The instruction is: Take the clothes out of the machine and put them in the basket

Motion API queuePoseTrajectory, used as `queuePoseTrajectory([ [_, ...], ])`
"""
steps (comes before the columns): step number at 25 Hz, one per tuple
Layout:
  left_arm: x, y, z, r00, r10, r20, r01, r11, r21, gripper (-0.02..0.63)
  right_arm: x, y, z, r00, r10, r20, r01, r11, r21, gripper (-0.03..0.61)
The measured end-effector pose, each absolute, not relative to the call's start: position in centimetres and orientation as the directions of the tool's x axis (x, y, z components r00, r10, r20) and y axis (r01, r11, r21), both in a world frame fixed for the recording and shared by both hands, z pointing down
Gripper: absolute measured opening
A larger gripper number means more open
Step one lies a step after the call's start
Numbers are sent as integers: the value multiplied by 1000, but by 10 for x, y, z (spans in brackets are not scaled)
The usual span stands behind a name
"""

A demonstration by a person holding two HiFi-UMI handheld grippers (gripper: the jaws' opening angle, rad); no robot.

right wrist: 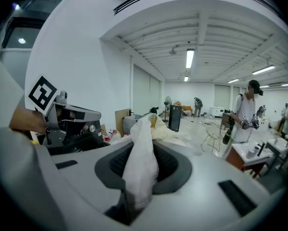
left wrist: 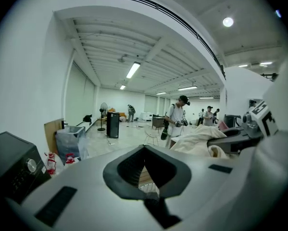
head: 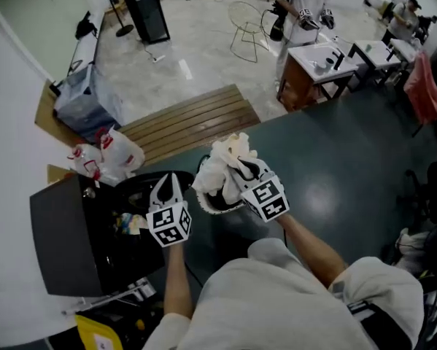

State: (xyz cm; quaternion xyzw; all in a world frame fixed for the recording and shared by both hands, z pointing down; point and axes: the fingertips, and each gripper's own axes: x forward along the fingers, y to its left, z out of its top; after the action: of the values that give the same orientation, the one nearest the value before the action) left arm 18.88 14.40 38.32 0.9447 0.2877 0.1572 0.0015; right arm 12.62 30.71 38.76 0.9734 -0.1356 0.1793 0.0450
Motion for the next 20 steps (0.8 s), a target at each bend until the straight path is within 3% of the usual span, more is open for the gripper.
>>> queuePoseTrajectory([
  [7,196,181,423,729,576,368,580,-807,114,18,130,339,436,880,-208,428,-229,-973,-1,82],
  [20,235,167,522,716,493,494,486,-860,154,18,186,348,590,776,-231,587,-232,-970,-75,84],
])
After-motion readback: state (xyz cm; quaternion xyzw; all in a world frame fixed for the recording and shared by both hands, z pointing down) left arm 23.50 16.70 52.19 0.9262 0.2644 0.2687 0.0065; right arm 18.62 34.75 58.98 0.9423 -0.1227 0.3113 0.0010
